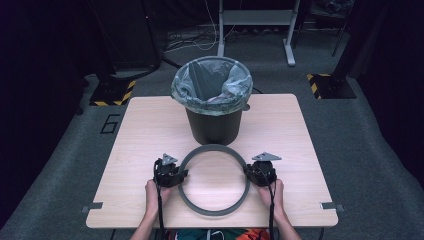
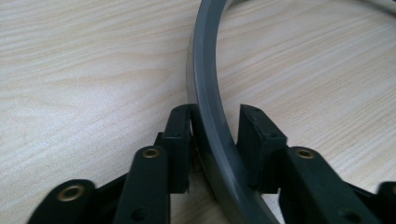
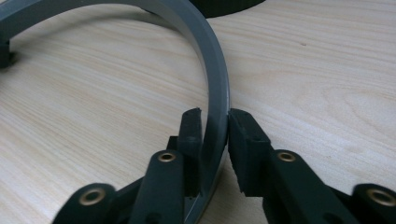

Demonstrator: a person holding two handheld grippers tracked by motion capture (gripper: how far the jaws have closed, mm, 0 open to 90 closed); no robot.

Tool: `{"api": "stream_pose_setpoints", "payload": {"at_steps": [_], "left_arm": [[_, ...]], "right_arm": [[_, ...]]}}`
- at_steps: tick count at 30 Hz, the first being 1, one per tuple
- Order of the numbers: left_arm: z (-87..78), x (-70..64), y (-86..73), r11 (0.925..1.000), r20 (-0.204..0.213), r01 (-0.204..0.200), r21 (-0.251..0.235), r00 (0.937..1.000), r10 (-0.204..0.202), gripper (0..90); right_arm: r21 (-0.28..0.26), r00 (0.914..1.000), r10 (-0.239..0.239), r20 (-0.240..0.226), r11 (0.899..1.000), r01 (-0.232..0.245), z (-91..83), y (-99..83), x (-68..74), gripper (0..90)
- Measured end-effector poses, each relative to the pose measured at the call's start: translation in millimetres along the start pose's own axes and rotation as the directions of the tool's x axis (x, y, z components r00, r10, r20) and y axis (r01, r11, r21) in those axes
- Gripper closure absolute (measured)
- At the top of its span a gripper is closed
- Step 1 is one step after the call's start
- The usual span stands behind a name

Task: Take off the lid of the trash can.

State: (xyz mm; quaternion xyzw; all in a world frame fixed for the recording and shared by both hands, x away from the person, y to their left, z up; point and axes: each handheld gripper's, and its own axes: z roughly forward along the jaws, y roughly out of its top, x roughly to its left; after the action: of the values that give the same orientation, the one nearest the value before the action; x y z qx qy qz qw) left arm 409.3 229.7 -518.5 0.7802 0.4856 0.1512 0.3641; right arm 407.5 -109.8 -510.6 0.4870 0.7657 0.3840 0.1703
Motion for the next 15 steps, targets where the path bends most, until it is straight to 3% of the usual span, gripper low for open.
{"api": "stream_pose_setpoints", "payload": {"at_steps": [1, 4, 8, 10, 12, 13, 15], "left_arm": [[0.3, -0.6, -0.1, 1.0, -0.01, 0.0, -0.001, 1.0, 0.0, 51.6], [0.5, 0.9, -0.9, 0.9996, -0.045, 0.028, -0.003, 0.9986, -0.028, 22.0], [-5.5, 7.1, -2.7, 0.9979, -0.055, 0.054, -0.034, 0.9969, -0.056, 7.2], [-8.9, 11.6, -3.8, 0.9977, -0.053, 0.052, -0.043, 0.9971, -0.055, 0.0], [-12.3, 16.3, -5.3, 0.9952, -0.047, 0.062, -0.075, 0.9967, -0.066, 0.0], [-13.5, 19.0, -6.2, 0.9941, -0.035, 0.061, -0.089, 0.9973, -0.064, 0.0], [-15.3, 23.2, -7.1, 0.9947, -0.04, 0.057, -0.086, 0.9974, -0.061, 0.0]], "right_arm": [[0.011, 1.0, 0.0, -0.004, 1.0, 0.0, 1.3, -0.8, 0.0, 56.7], [0.031, 0.9999, -0.014, 0.004, 0.999, 0.014, 3.7, -2.7, -0.6, 20.7], [-0.013, 0.9993, -0.031, 0.019, 0.999, 0.031, -0.1, -3.3, -4.0, 0.5], [-0.023, 0.9977, -0.066, 0.016, 0.998, 0.066, -3.5, -1.7, -8.4, 0.0], [-0.065, 0.999, -0.029, -0.034, 0.998, 0.027, -9.0, -0.9, -15.1, 0.0], [-0.063, 0.9978, -0.023, -0.062, 0.998, 0.02, -11.3, 0.5, -18.0, 0.0], [-0.013, 0.9978, -0.051, -0.042, 0.999, 0.051, -15.4, 3.9, -21.5, 0.0]]}}
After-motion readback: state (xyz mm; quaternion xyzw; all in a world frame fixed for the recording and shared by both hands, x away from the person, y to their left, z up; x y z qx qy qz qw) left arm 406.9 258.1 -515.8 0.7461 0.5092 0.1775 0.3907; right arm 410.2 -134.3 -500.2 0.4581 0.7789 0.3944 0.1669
